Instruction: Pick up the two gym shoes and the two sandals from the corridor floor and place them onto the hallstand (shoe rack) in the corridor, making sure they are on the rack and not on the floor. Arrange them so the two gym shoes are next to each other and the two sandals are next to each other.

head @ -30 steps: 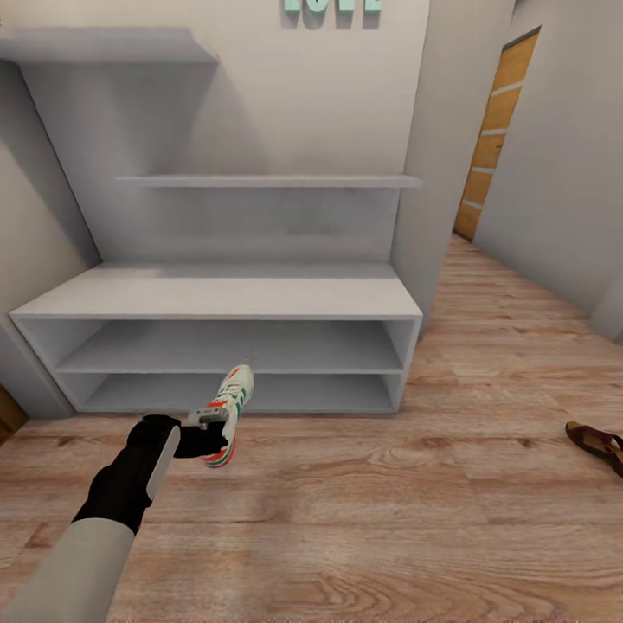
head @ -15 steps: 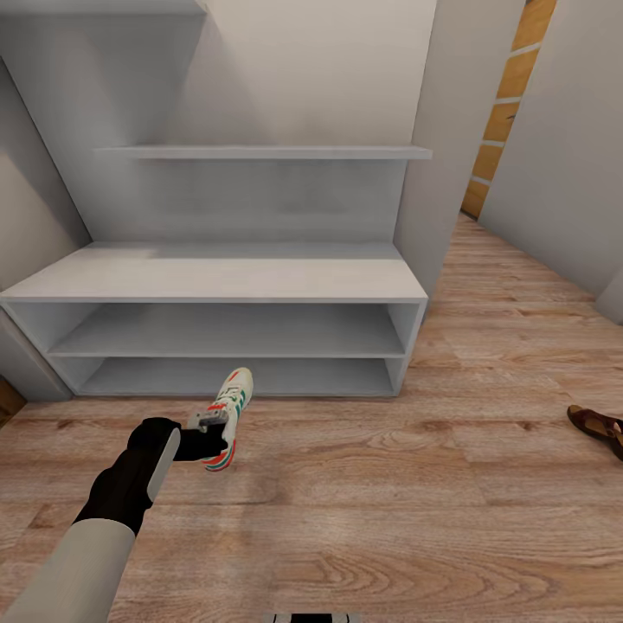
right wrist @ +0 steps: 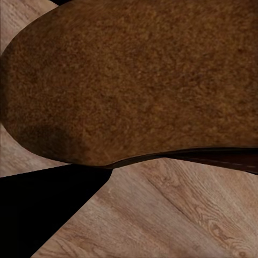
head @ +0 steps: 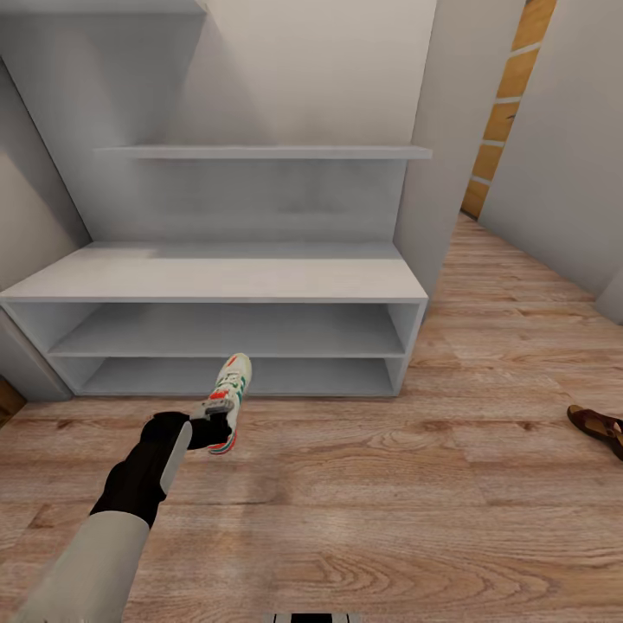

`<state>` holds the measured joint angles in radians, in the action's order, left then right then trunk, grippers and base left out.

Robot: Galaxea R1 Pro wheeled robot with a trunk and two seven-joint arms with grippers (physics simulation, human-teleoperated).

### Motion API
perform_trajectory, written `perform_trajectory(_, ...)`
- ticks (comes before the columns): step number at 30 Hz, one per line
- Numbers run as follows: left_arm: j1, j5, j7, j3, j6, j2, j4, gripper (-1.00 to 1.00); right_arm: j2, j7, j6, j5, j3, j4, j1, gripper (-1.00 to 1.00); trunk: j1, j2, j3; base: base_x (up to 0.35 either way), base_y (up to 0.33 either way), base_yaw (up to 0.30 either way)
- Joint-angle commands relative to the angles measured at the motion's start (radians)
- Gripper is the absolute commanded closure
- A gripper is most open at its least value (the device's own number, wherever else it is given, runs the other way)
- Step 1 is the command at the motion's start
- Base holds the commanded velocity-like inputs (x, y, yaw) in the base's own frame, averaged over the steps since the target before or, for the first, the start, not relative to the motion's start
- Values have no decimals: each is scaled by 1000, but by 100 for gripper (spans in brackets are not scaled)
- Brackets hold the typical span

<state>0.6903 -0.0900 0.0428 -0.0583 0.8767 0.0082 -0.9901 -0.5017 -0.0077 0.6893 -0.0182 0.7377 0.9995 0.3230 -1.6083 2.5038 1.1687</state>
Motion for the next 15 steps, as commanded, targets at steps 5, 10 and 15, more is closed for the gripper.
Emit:
perform_trajectory(5, 8, -28, -123, 0, -39, -81, 1, 100, 0, -3, 6, 1, 0, 1, 1, 100, 0, 0, 1, 0, 0, 0)
perform_trajectory(10, 9, -31, -134, -1, -47, -87, 1, 100, 0, -3, 6, 1, 1, 2, 1, 100, 0, 0, 1, 0, 0, 0)
perform_trajectory(15, 9, -32, -135, -1, -48, -88, 1, 100, 0, -3, 6, 1, 0, 1, 1, 100, 0, 0, 1, 4, 0, 0)
